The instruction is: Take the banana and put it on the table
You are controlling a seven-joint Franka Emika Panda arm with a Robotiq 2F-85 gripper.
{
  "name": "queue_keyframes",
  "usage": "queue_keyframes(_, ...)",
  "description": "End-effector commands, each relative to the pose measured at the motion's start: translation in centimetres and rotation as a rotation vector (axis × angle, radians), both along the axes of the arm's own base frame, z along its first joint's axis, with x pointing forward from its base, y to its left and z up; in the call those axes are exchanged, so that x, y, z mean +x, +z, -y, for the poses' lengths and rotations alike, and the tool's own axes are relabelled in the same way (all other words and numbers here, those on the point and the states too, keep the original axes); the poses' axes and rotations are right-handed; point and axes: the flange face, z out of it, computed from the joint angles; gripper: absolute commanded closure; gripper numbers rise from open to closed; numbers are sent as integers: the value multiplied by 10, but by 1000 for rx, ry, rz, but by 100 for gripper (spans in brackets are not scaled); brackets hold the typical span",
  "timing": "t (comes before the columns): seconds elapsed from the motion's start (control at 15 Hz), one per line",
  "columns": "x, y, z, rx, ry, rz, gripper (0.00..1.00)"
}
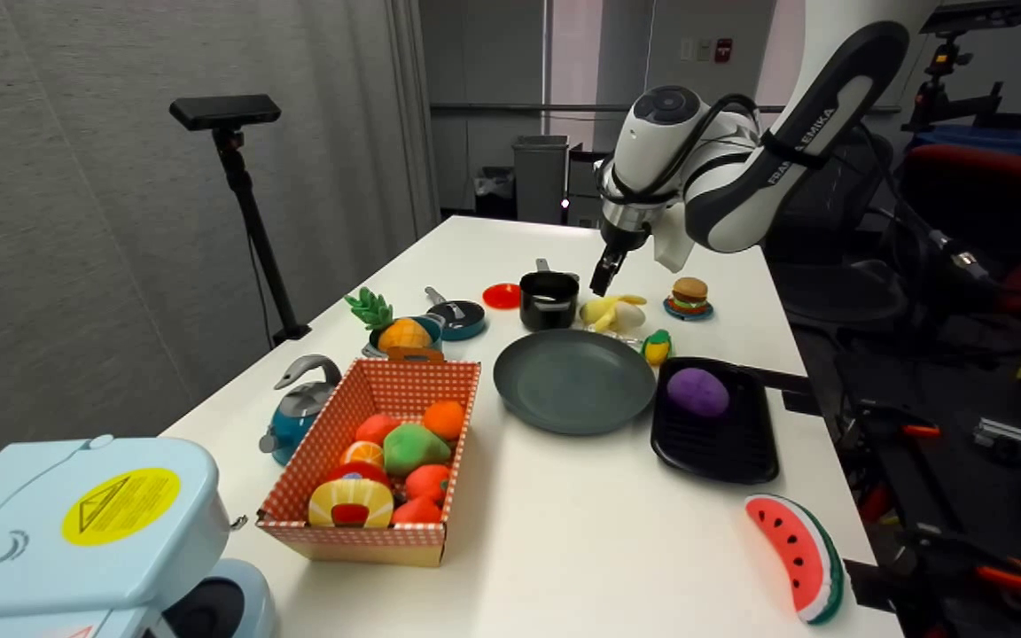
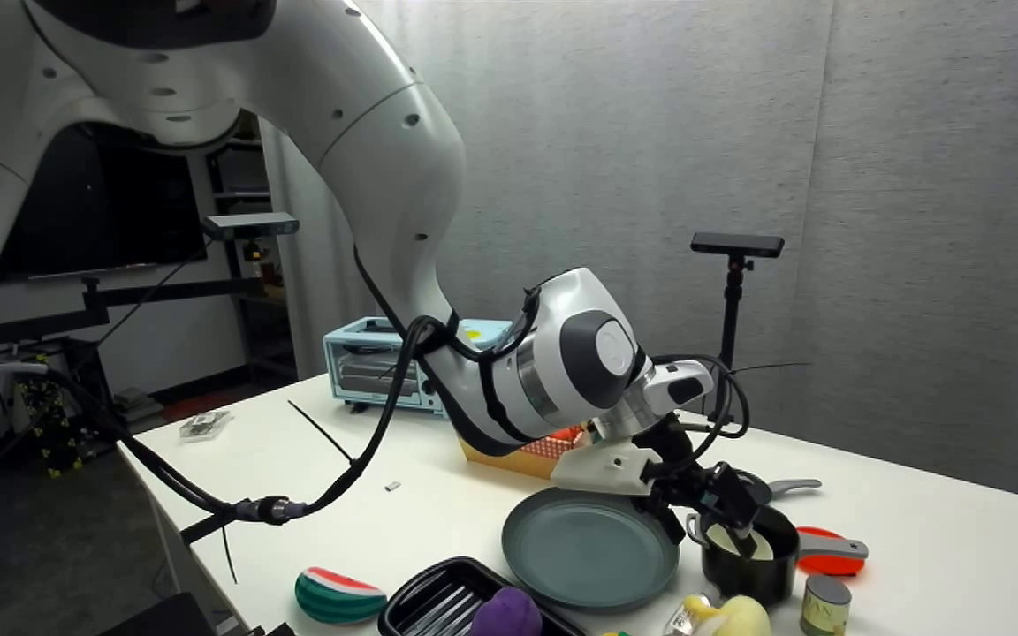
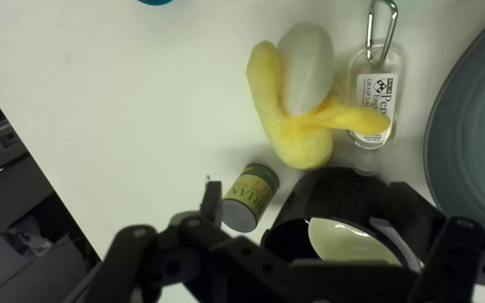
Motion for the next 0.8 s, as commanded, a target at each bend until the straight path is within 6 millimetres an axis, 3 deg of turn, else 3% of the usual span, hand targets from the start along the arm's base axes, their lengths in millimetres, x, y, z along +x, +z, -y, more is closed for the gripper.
queue_keyframes(0.0, 8, 0, -3, -1, -1, -5, 0)
queue_keyframes(0.73, 8, 2, -6, 11, 3, 13, 0)
